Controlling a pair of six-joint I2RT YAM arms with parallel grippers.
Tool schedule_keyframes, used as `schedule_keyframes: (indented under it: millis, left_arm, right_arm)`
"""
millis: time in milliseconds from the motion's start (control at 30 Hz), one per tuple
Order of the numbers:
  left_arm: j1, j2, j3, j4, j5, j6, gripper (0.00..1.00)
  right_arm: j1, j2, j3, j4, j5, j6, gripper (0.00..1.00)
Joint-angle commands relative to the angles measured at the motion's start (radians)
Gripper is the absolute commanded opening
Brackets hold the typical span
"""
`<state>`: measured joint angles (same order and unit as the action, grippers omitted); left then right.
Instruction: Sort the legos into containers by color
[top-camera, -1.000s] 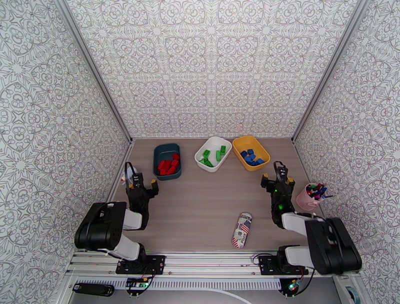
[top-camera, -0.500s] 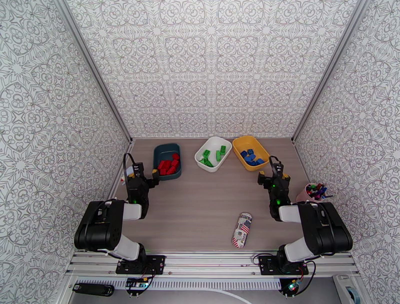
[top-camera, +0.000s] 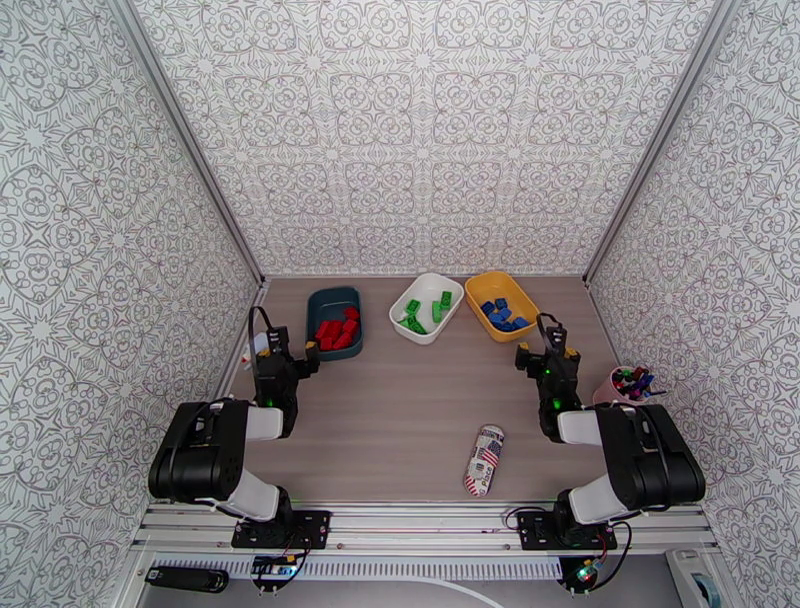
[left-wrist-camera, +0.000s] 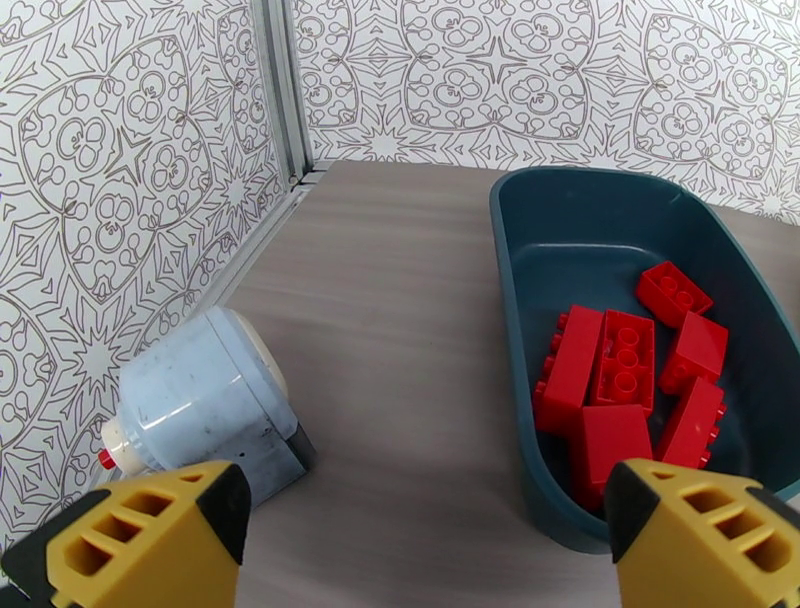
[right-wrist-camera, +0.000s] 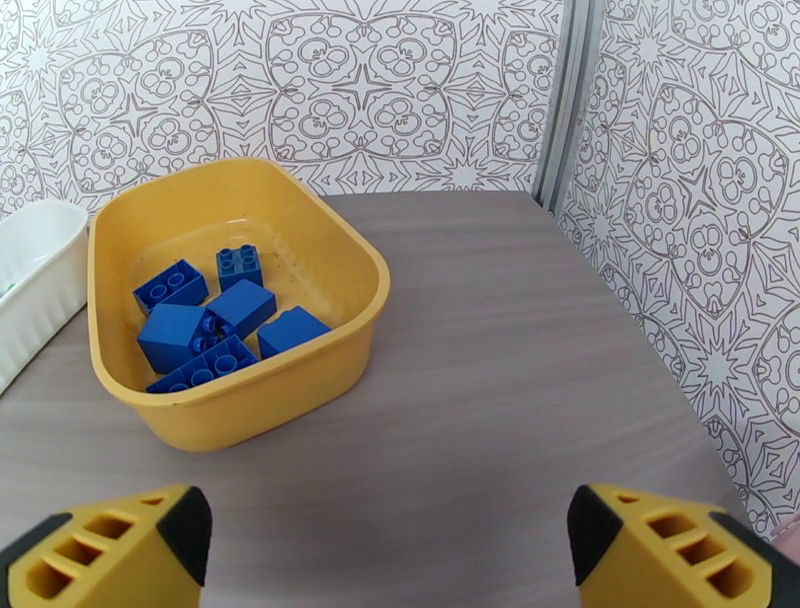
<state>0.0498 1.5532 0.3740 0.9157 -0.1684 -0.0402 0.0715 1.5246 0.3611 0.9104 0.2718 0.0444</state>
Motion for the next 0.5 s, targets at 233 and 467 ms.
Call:
schedule_keyframes:
  millis: [233,467]
  left_arm:
    - [-0.004,-0.008,0.004,-0.009,0.001,0.02,0.99]
    - [-0.006,-0.007,0.008,-0.017,-0.003,0.021,0.99]
  right_arm:
    - [-0.006,-0.007,0.007,-0.008,-0.009,0.005,0.99]
    - [-0.015,0.003,0.03,-0.04,-0.023,0.012,0.99]
